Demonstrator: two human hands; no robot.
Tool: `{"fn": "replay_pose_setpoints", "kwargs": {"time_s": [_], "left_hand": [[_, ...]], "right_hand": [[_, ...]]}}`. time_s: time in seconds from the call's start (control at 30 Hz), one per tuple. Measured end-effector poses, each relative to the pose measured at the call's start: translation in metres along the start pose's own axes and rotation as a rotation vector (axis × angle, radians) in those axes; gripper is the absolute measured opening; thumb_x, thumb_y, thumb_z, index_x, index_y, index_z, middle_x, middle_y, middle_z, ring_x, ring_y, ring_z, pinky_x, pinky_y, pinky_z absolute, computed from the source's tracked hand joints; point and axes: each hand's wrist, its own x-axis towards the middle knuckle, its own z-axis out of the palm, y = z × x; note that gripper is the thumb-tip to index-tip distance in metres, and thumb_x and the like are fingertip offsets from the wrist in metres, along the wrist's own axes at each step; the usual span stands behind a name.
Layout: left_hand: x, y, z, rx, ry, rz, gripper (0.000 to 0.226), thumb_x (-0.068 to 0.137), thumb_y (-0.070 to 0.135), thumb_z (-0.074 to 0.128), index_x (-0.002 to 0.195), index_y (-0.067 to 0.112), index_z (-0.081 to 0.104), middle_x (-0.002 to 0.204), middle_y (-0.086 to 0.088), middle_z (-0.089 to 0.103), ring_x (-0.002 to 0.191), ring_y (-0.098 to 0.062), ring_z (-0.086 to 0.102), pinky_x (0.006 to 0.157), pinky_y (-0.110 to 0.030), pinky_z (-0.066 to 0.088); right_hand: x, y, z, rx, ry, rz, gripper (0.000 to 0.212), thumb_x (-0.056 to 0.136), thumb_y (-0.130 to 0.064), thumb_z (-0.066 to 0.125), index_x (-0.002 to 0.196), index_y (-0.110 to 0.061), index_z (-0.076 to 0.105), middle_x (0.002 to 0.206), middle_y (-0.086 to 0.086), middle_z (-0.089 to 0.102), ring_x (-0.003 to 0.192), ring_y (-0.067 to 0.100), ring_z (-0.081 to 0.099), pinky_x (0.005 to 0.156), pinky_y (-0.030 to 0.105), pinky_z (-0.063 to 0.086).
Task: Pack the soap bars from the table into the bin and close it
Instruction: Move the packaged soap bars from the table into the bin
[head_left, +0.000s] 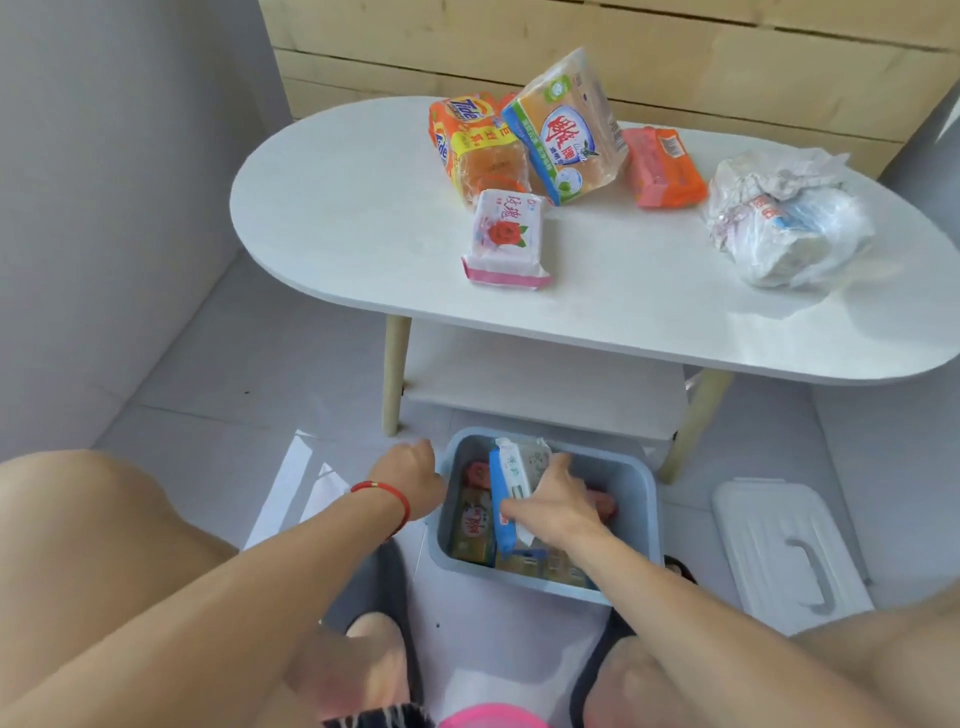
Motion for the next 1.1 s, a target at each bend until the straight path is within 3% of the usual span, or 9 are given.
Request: {"fn": "replay_pose_setpoints", "kwargs": {"time_s": [0.1,0.23,0.43,0.5,0.6,0.67,0.87,1.0,1.1], "left_hand": [[0.006,-0.006,0.021,-0.060,-0.096,-0.082,0.036,0.099,0.029,0.046,0.126,0.005,0.052,0.128,-0.018,0.060,0.112,-0.036,0.062,0.093,-0.039,0.052],[0.015,-0.010,0.042,-0.149,-0.091,-0.125,0.032,0.099,0.023,0.046,0.123,0.004,0.055,0.121,-0.020,0.064,0.103,-0.036,0.069,0.093,-0.042,0.057],[0.026,-0.016,0.053,-0.066,-0.082,-0.111,0.030,0.091,0.014,0.056,0.120,0.005,0.054,0.121,-0.020,0.063,0.108,-0.037,0.065,0.089,-0.038,0.055],[0.030,-0.017,0.054,-0.101,-0.072,-0.126,0.031,0.092,0.016,0.054,0.121,0.006,0.055,0.120,-0.019,0.063,0.106,-0.037,0.066,0.091,-0.040,0.057],[0.035,-0.020,0.055,-0.171,-0.107,-0.148,0.033,0.092,0.015,0.055,0.124,0.007,0.054,0.120,-0.017,0.062,0.103,-0.036,0.068,0.091,-0.043,0.058],[0.037,-0.022,0.055,-0.204,-0.128,-0.153,0.033,0.092,0.014,0.054,0.125,0.008,0.053,0.121,-0.017,0.061,0.103,-0.037,0.068,0.091,-0.045,0.058],[0.034,-0.022,0.056,-0.202,-0.119,-0.157,0.036,0.093,0.016,0.060,0.127,0.007,0.053,0.121,-0.017,0.063,0.103,-0.036,0.069,0.093,-0.044,0.058],[0.031,-0.021,0.053,-0.204,-0.140,-0.170,0.042,0.088,0.017,0.067,0.126,0.009,0.052,0.119,-0.015,0.064,0.103,-0.034,0.069,0.092,-0.044,0.058],[0.029,-0.020,0.052,-0.179,-0.152,-0.165,0.051,0.083,0.017,0.075,0.128,0.010,0.051,0.120,-0.014,0.064,0.104,-0.033,0.069,0.092,-0.044,0.059]], "right_hand": [[0.011,0.009,0.038,0.060,0.011,0.045,0.089,0.068,-0.036,0.083,0.136,-0.016,0.030,0.123,0.008,0.058,0.096,0.025,0.056,0.051,0.029,0.046],[0.022,0.004,0.076,0.164,0.026,0.151,0.108,0.057,-0.035,0.085,0.141,-0.007,0.024,0.127,0.014,0.055,0.112,0.036,0.060,0.089,0.047,0.058],[0.038,0.001,0.102,0.138,-0.087,0.223,0.123,0.068,-0.039,0.089,0.155,-0.007,0.007,0.141,0.015,0.047,0.123,0.035,0.056,0.100,0.045,0.054],[0.044,0.001,0.095,0.163,-0.180,0.250,0.113,0.072,-0.045,0.084,0.155,-0.005,0.017,0.138,0.012,0.055,0.117,0.029,0.059,0.097,0.039,0.052],[0.051,0.005,0.076,0.385,-0.263,0.289,0.060,0.076,-0.037,0.074,0.129,-0.011,0.060,0.122,0.010,0.070,0.107,0.029,0.068,0.097,0.044,0.057],[0.050,0.010,0.073,0.308,-0.231,0.253,0.036,0.088,-0.026,0.066,0.121,-0.012,0.064,0.121,0.012,0.070,0.108,0.031,0.067,0.096,0.047,0.058],[0.047,0.006,0.084,-0.021,-0.091,0.024,0.039,0.096,-0.036,0.068,0.125,-0.010,0.066,0.122,0.010,0.070,0.113,0.029,0.066,0.090,0.035,0.052],[0.046,0.017,0.078,0.064,-0.177,0.018,0.039,0.097,-0.039,0.066,0.125,-0.012,0.068,0.123,0.008,0.071,0.113,0.027,0.067,0.091,0.032,0.051],[0.045,0.027,0.075,0.263,-0.319,0.113,0.032,0.096,-0.033,0.065,0.123,-0.016,0.069,0.119,0.005,0.074,0.111,0.027,0.069,0.099,0.044,0.057]]}}
